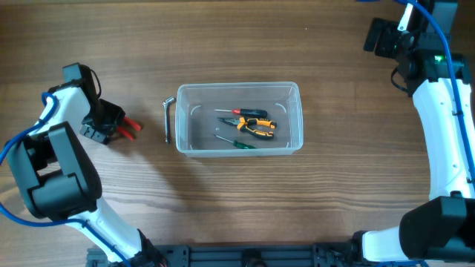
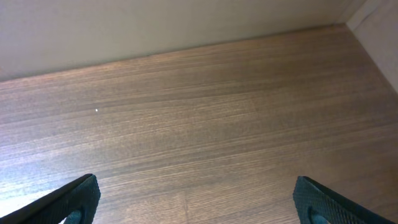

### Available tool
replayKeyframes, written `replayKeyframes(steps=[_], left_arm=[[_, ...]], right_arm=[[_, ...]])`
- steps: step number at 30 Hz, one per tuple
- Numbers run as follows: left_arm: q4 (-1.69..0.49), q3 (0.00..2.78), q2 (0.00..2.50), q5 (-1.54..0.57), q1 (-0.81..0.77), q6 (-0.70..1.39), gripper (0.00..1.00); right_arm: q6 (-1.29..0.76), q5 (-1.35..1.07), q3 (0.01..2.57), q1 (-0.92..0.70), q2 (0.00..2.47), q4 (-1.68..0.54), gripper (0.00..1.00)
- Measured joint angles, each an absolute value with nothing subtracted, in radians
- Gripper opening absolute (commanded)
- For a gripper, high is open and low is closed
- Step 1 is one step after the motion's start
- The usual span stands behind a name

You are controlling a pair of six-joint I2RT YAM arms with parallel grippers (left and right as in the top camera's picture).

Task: Pack container
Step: 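Close the left gripper on the red snips handles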

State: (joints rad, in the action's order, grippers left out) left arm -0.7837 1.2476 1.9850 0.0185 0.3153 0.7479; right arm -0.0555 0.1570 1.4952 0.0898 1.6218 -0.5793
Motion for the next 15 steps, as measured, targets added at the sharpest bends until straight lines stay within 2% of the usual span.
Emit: replayKeyframes(steps=[8, 10, 11, 15], left_arm=[[-0.757, 1.250, 1.987, -0.002, 0.318, 0.745, 0.29], [-0.757, 1.250, 1.987, -0.005, 0.320, 0.746, 0.14], [-0.756, 1.250, 1.986, -0.010, 0.321, 0.749, 0.04], [-0.746, 1.250, 1.987, -0.028, 0.323, 0.743, 0.04]], right_arm=[[-0.056, 0.157, 1.495, 0.090, 1.622, -0.579, 1.00], [-0.056, 0.157, 1.495, 0.090, 1.622, -0.579, 1.00], [-0.056, 0.157, 1.495, 0.090, 1.622, -0.579, 1.00], [-0.055, 0.157, 1.495, 0.090, 1.622, -0.579, 1.00]])
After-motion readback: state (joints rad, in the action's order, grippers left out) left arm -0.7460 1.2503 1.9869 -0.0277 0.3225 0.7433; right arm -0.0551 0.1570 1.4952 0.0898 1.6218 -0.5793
